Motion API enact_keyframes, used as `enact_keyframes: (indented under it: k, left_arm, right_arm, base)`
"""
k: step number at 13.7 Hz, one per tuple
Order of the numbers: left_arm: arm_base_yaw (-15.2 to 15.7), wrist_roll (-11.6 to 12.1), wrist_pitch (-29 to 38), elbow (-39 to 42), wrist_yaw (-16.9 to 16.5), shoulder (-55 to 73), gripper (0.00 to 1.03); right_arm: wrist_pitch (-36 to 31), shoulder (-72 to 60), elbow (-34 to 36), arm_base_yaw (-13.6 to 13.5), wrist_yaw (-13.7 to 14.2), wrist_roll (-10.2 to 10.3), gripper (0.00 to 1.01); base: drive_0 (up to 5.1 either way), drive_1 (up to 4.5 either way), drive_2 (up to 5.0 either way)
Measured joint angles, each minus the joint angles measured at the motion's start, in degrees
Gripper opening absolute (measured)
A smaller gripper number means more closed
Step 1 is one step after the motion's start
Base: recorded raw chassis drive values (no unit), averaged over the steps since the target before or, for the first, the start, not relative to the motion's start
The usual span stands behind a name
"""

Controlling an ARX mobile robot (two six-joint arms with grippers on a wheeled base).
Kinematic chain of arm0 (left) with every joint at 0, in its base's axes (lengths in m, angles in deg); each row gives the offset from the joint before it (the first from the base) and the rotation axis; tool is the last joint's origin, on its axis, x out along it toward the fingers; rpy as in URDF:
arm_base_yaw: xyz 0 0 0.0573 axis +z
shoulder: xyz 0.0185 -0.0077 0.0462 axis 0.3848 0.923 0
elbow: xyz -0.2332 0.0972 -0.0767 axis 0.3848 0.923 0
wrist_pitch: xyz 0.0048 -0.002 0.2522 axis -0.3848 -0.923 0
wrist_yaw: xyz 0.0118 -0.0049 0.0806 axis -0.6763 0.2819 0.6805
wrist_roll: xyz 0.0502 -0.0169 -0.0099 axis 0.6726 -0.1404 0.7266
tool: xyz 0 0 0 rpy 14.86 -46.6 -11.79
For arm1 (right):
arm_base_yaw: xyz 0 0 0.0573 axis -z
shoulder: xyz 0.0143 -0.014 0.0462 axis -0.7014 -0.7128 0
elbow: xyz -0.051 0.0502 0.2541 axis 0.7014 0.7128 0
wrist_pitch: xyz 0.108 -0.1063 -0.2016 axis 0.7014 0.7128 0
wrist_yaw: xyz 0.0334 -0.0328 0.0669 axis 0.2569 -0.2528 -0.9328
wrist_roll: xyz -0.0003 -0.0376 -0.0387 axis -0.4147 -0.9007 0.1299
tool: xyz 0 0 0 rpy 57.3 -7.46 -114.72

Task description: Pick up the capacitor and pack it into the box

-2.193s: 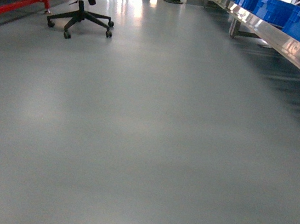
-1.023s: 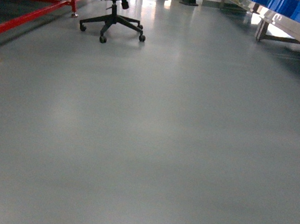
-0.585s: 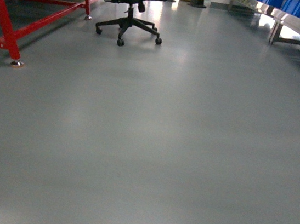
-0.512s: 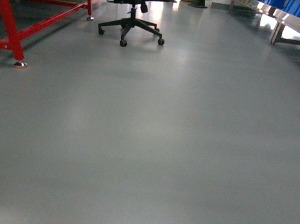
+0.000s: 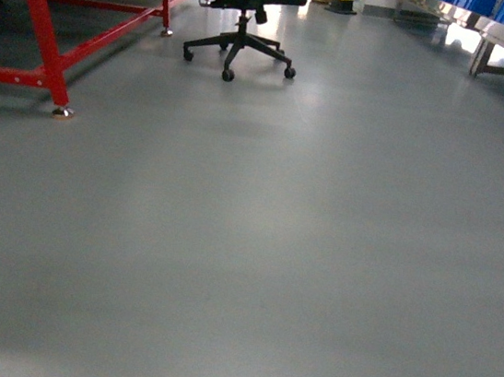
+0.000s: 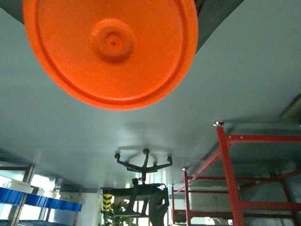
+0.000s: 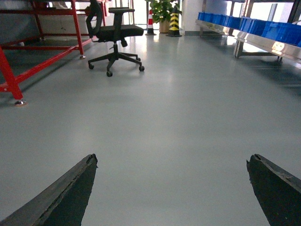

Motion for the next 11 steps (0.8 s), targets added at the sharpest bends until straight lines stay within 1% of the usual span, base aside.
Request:
enact_keyframes:
  k: [5, 11]
  left_arm:
    - [0.00, -0.02, -0.09, 0.00, 0.02, 0.00, 0.44]
    - [0.00, 0.00, 0.13, 0.00, -0.02, 0.00, 0.44]
  right_arm:
    - [-0.22, 0.00, 0.00, 0.00, 0.02, 0.00, 0.98]
    - [-0.13, 0.00, 0.00, 0.00, 0.00, 0.00, 0.98]
  base:
    - [-4.9, 2.58, 2.6]
    - [-4.7, 1.20, 3.6]
